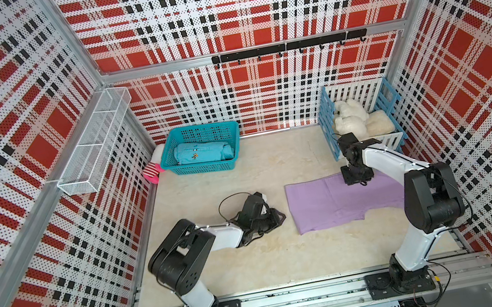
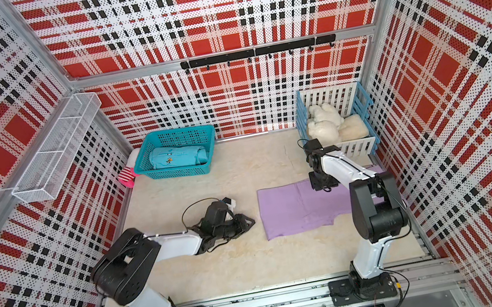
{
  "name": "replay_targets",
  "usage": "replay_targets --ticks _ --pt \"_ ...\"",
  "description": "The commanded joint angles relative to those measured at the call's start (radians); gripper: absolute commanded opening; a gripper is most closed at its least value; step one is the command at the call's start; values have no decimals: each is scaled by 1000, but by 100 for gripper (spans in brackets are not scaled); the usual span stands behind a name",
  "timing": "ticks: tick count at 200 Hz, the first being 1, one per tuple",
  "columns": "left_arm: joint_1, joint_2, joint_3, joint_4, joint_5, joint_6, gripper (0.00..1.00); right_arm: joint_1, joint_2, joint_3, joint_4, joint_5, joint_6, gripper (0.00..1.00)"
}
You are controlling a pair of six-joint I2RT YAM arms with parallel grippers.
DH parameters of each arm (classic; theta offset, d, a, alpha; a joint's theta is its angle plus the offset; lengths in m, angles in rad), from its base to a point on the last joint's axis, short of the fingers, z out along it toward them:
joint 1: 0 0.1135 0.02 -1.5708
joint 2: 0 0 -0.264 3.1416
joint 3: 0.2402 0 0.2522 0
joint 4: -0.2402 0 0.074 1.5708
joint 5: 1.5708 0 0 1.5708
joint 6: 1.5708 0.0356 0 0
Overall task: Roll up the long pants
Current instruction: Adjust the long pant at the center of the board.
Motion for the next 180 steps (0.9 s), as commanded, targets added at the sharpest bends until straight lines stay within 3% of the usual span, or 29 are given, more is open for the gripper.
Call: replay_targets --ticks 1,29,68,96,135,180 --pt "-15 -91 58 -91 -107 64 38 -77 -93 37 -15 10 31 41" --pt "-18 -69 283 -106 -77 136 37 -187 -60 98 -41 -6 7 40" --pt "-36 275 636 -121 123 165 24 -264 6 79 -59 78 4 37" --pt "-73 467 742 -132 174 163 19 -268 70 40 -23 74 4 35" --pt "-102 551 660 -121 208 160 16 -267 192 68 -2 42 -19 31" --pt "-108 349 323 -51 142 140 15 -211 297 120 0 26 -73 30"
